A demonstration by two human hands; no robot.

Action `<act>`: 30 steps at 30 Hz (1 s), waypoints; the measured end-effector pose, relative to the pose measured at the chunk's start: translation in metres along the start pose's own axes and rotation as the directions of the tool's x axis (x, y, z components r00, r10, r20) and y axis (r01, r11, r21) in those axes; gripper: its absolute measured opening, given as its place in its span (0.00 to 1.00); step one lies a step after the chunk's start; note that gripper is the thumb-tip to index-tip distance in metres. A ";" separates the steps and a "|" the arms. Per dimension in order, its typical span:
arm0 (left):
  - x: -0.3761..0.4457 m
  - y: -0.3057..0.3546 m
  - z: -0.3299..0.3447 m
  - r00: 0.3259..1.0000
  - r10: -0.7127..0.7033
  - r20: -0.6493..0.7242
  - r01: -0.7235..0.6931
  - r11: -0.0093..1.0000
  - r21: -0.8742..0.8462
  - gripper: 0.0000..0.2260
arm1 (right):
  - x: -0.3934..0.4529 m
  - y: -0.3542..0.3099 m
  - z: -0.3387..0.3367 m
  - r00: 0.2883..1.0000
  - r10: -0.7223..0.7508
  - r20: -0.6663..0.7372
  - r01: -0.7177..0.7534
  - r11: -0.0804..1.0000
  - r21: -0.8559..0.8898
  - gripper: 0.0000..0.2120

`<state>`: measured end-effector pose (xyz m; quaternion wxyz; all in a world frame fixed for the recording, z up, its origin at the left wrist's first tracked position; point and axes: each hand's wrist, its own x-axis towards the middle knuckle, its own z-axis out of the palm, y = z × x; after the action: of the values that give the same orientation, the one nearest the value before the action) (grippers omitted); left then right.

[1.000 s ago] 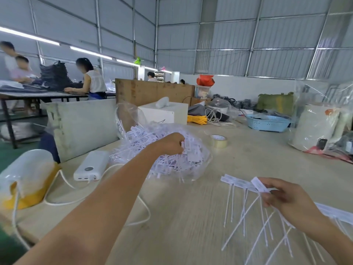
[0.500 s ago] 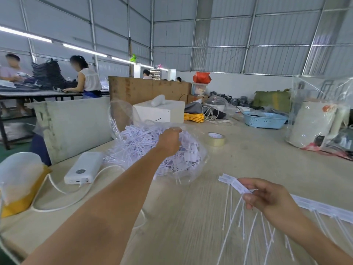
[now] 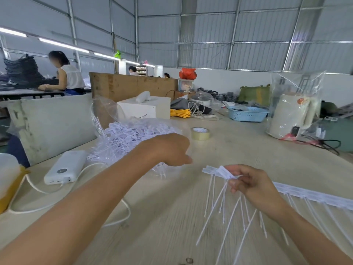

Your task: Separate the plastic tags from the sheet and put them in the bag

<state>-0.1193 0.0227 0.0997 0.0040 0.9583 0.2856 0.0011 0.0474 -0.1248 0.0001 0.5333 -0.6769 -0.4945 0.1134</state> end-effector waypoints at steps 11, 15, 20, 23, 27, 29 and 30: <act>0.053 0.103 0.064 0.970 -0.044 -0.239 -0.133 0.728 -0.673 0.16 | 0.002 0.021 -0.027 0.988 0.057 -0.143 -0.055 0.998 0.021 0.16; 0.069 0.106 0.090 0.953 -0.231 -0.198 -0.047 0.531 -0.846 0.20 | 0.002 0.025 -0.029 0.990 0.073 -0.122 -0.078 0.996 -0.033 0.17; 0.063 0.101 0.103 0.996 -0.007 -0.088 -0.085 0.177 -0.980 0.14 | -0.001 0.019 -0.024 0.995 0.037 -0.092 -0.043 0.997 -0.060 0.22; 0.062 0.097 0.106 0.987 -0.039 -0.158 -0.151 0.131 -0.980 0.12 | -0.001 0.015 -0.022 0.993 0.081 -0.085 -0.092 0.986 -0.141 0.23; 0.062 0.095 0.108 0.973 -0.103 -0.208 -0.197 0.103 -0.975 0.12 | -0.003 0.012 -0.025 0.991 0.129 -0.020 -0.130 0.958 -0.256 0.08; 0.064 0.095 0.108 0.967 -0.115 -0.227 -0.216 0.103 -0.971 0.12 | -0.006 0.011 -0.025 0.991 0.126 0.047 -0.110 0.961 -0.253 0.12; 0.064 0.095 0.108 0.968 -0.104 -0.229 -0.217 0.111 -0.970 0.13 | -0.006 0.010 -0.026 0.989 0.128 0.068 -0.111 0.970 -0.215 0.13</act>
<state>-0.0132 -0.0224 -0.0078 0.6064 0.7128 0.1729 0.3069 0.0674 -0.1448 -0.0006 0.4300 -0.7530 -0.4835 0.1198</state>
